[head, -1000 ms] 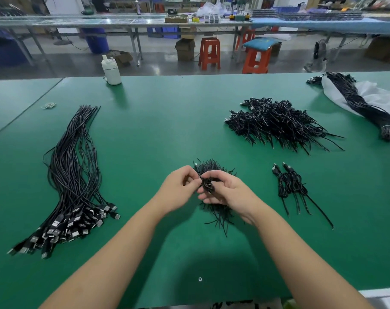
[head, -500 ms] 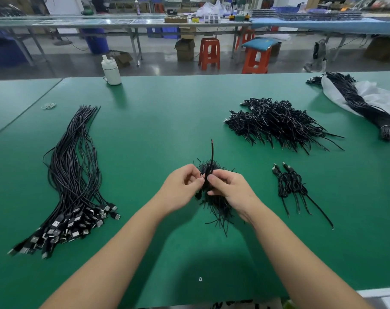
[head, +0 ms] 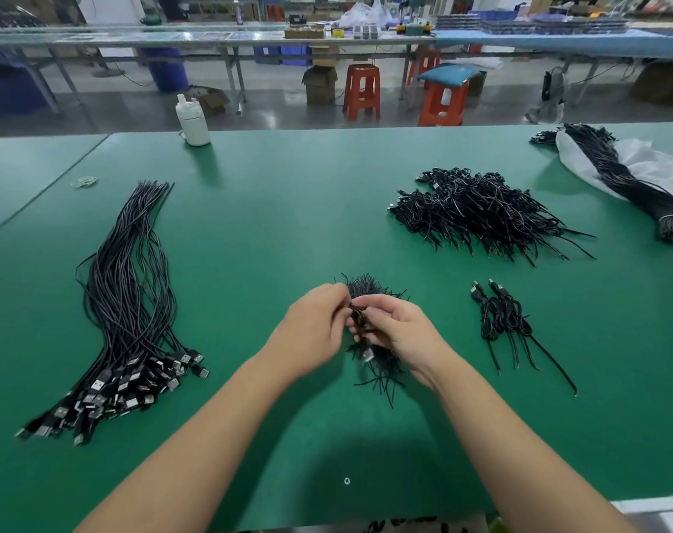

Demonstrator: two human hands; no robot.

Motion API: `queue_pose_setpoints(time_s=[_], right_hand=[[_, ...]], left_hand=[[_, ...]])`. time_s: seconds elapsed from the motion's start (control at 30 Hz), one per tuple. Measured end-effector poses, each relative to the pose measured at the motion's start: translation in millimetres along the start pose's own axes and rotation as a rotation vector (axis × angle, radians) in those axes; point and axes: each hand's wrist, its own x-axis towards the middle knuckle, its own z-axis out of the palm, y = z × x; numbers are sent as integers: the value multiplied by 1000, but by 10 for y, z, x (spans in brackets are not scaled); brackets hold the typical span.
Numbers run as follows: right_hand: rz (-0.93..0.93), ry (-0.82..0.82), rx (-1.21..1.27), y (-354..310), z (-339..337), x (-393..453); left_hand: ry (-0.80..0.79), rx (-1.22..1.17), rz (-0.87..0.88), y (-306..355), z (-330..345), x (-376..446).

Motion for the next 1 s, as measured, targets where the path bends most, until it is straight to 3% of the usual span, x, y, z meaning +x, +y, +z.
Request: queue_pose_setpoints(time_s=[0.13,0.27,0.43,0.8,1.0], right_hand=[[-49,-45,-32,29,-5,-27],[-132,128,-256,-3,7,-15],[-91,95,-237,-10,55,-8],[21,99,-29,-10,76,17],[36,53,-36,-25,51,20]], left_hand=[[-50,-134,-225,-69,1,44],[-83,-237,-281,-95,11,45],[-51,-304,-286,-65,24,63],[-2,46,120,4,28,-14],[32,272,295,-36,25,-21]])
